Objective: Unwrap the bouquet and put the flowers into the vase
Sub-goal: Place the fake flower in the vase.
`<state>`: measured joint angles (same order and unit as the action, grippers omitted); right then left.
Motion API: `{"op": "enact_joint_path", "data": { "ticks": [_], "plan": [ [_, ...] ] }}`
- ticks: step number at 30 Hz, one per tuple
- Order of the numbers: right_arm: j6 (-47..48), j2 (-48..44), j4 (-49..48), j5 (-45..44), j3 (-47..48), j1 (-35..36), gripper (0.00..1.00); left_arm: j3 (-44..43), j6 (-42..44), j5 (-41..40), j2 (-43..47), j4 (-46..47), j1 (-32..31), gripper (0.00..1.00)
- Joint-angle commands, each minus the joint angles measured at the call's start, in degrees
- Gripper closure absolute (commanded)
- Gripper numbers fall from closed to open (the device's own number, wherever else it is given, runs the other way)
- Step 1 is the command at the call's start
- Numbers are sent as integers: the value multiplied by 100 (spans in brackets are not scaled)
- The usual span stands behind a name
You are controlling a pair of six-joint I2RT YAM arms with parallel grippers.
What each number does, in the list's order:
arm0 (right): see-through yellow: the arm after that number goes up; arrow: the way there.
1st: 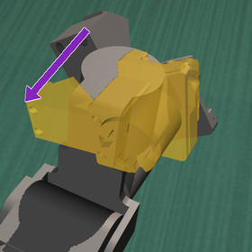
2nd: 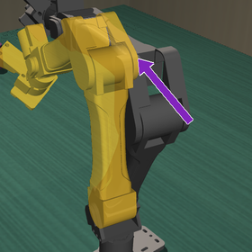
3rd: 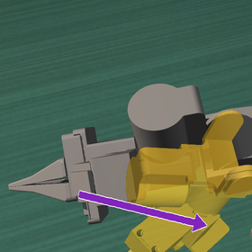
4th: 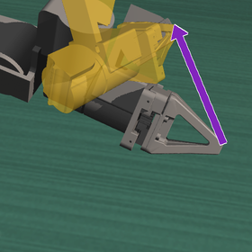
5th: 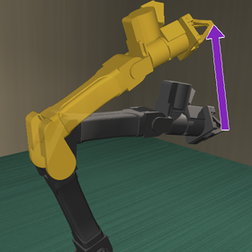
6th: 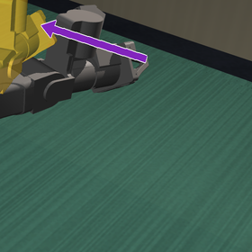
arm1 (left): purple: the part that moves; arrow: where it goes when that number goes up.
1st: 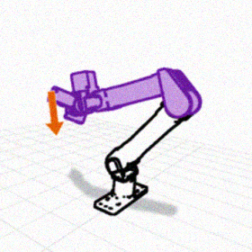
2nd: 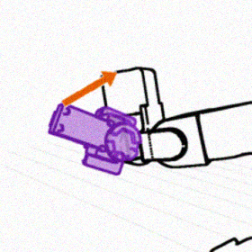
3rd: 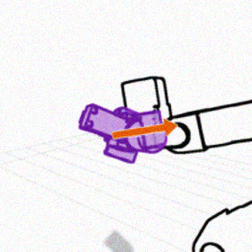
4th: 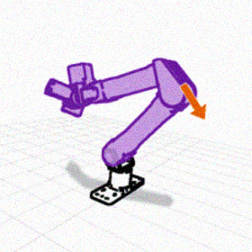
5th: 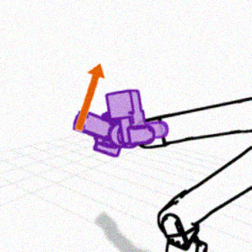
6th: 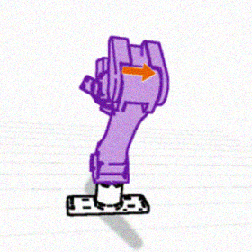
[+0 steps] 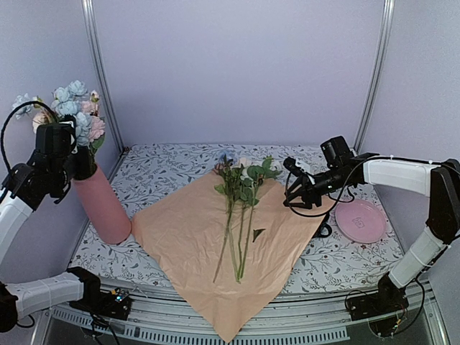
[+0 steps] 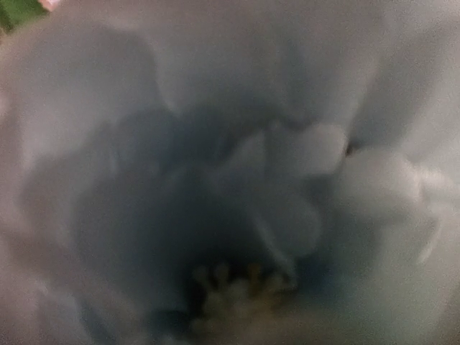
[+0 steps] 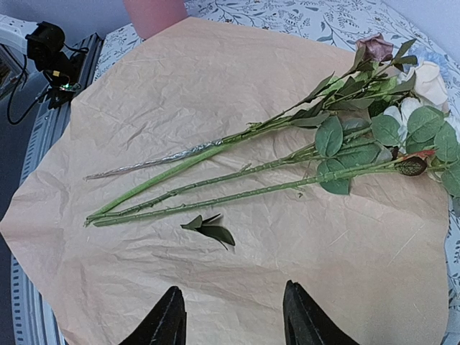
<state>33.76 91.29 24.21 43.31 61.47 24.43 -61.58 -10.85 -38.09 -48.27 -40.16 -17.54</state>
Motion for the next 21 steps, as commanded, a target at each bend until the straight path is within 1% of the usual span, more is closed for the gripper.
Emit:
{"op": "enact_joint_path", "data": {
  "ticks": [1, 5, 10, 11, 13, 15, 17, 18, 21],
  "plan": [
    [61, 141, 95, 142, 143, 21, 52, 321, -211, 4, 178, -313, 108, 100],
    [65, 161, 93, 158, 141, 20, 52, 482, -320, 79, 224, -335, 138, 100],
    [63, 166, 101, 164, 144, 21, 52, 542, -696, 135, 279, -523, 153, 100],
    [61, 165, 97, 173, 145, 19, 52, 530, -745, 156, 295, -557, 151, 98],
    [62, 178, 102, 184, 148, 19, 52, 453, -829, 235, 293, -692, 148, 96],
    [61, 179, 115, 194, 155, 18, 52, 356, -918, 360, 279, -836, 150, 91],
    [69, 179, 122, 196, 158, 18, 52, 199, -986, 514, 235, -994, 153, 79],
    [63, 171, 123, 199, 161, 22, 52, 94, -1040, 593, 190, -1105, 153, 76],
    [61, 162, 128, 190, 163, 23, 52, -168, -1301, 841, 10, -1501, 154, 68]
  ]
}}
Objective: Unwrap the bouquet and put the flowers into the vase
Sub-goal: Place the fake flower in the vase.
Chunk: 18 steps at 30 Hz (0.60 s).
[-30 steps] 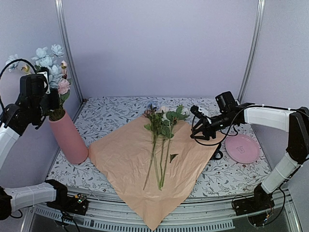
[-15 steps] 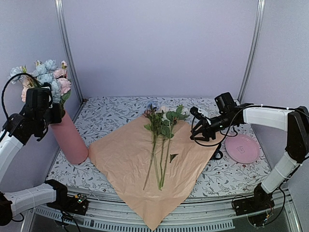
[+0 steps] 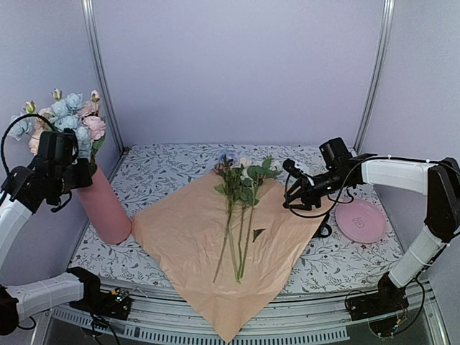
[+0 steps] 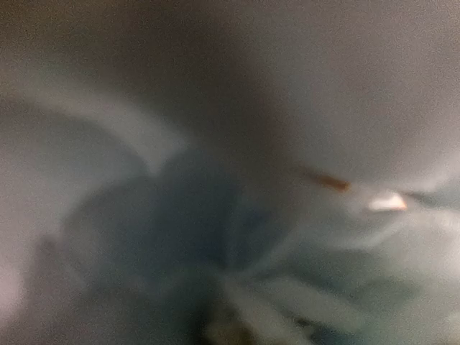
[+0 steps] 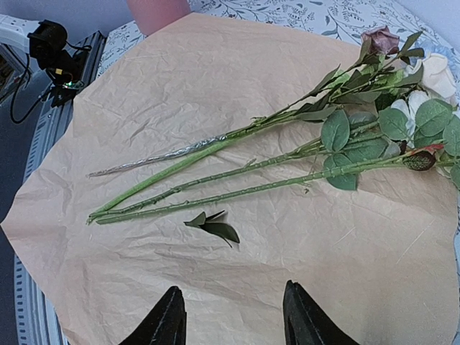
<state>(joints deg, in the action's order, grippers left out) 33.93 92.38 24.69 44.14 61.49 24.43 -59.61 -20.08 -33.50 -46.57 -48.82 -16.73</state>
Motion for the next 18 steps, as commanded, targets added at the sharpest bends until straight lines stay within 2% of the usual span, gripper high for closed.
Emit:
{"op": "enact_joint_path", "data": {
  "ticks": [1, 4, 9, 18],
  "plan": [
    [47, 52, 80, 100, 160, 19, 52, -428, -519, 413, -239, -808, 74, 65],
    [43, 59, 69, 111, 159, 21, 52, -799, -845, 651, -569, -1400, 66, 61],
    [43, 95, 79, 130, 170, 18, 52, -1245, -1232, 1082, -751, -2142, 63, 62],
    [44, 144, 89, 122, 176, 27, 52, -1692, -1331, 1951, -708, -2875, 55, 78]
  ]
}}
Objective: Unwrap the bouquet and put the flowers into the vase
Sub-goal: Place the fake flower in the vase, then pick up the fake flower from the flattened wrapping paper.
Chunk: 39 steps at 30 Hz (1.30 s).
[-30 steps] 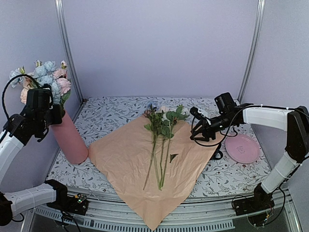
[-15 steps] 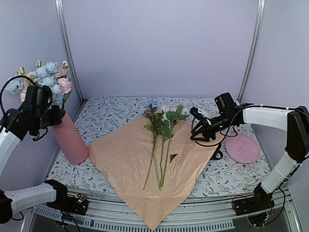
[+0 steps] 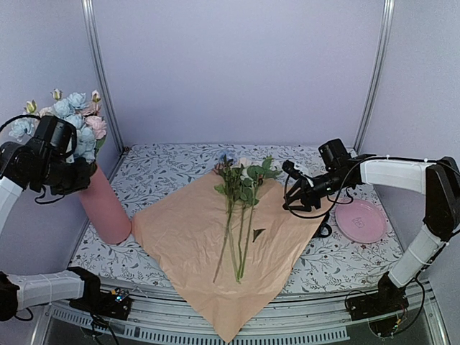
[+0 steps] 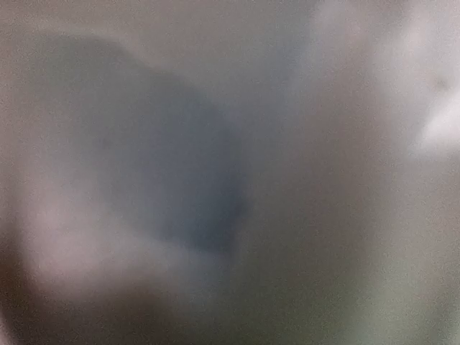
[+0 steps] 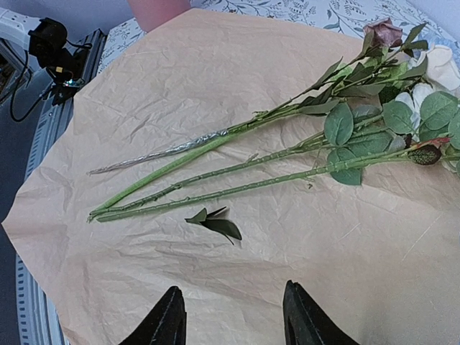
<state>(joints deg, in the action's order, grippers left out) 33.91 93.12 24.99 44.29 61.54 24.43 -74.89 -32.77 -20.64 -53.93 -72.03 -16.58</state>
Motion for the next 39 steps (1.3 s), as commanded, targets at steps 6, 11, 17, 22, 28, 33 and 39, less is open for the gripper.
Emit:
{"op": "enact_joint_path", "data": {
  "ticks": [6, 11, 17, 22, 28, 33, 39],
  "plan": [
    [56, 108, 53, 56, 183, 43, 51, -19, 831, 2625, 335, 479, -36, 84],
    [42, 161, 42, -47, 204, 102, 51, 475, 1003, 3284, 310, 1901, -614, 85],
    [-22, 262, -21, -134, 194, 107, 51, 260, 1434, 2753, -866, 3142, -1703, 81],
    [-113, 236, -132, -196, 174, 107, 51, 247, 1705, 2588, -1716, 4217, -2219, 76],
    [-640, 80, -202, 68, 354, 96, 50, 283, 1797, 2350, -2578, 5199, -2537, 71],
    [-848, 22, 55, 69, 828, 95, 50, 143, 2014, 1829, -3240, 5522, -2610, 64],
    [-1664, -111, -483, 84, 952, 93, 50, -11, 1983, 1628, -4150, 5814, -2626, 61]
  ]
}}
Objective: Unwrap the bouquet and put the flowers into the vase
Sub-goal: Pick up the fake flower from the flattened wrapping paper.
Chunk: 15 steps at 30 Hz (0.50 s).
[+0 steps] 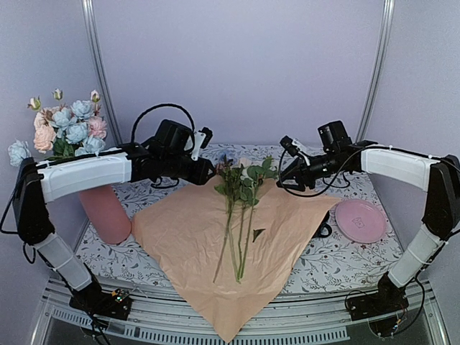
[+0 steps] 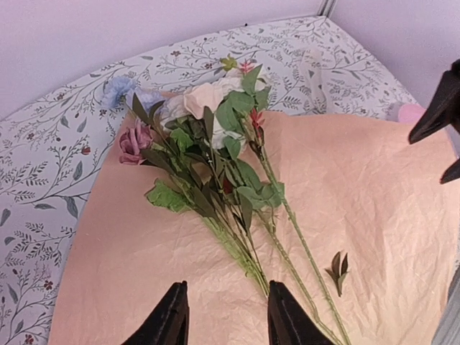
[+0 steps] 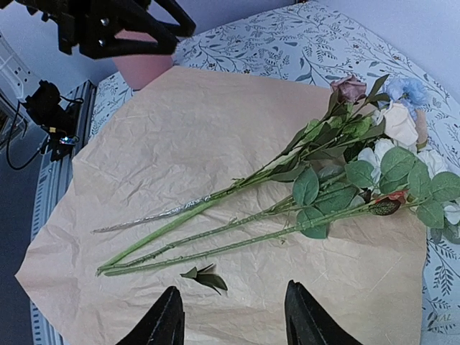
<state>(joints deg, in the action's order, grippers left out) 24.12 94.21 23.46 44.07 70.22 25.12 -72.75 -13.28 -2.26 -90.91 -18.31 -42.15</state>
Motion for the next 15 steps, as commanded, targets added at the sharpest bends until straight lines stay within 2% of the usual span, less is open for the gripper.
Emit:
{"op": "enact_joint_path", "data": {
  "ticks": [1, 4, 10, 15],
  "plan": [
    [-823, -213, -410, 99, 42, 13, 50, -252, -69, -156, -585, 532, -78, 63],
    [-1128, -161, -638, 153, -191, -71, 50, -391, -304, -37, -971, 695, -160, 71],
    [-1309, -150, -1019, 273, -796, -131, 49, -702, -830, 225, -1631, 1098, -449, 72],
    [-1304, -79, -1200, 419, -1023, -123, 49, -974, -1520, -318, -2084, 902, -787, 70]
  ]
}}
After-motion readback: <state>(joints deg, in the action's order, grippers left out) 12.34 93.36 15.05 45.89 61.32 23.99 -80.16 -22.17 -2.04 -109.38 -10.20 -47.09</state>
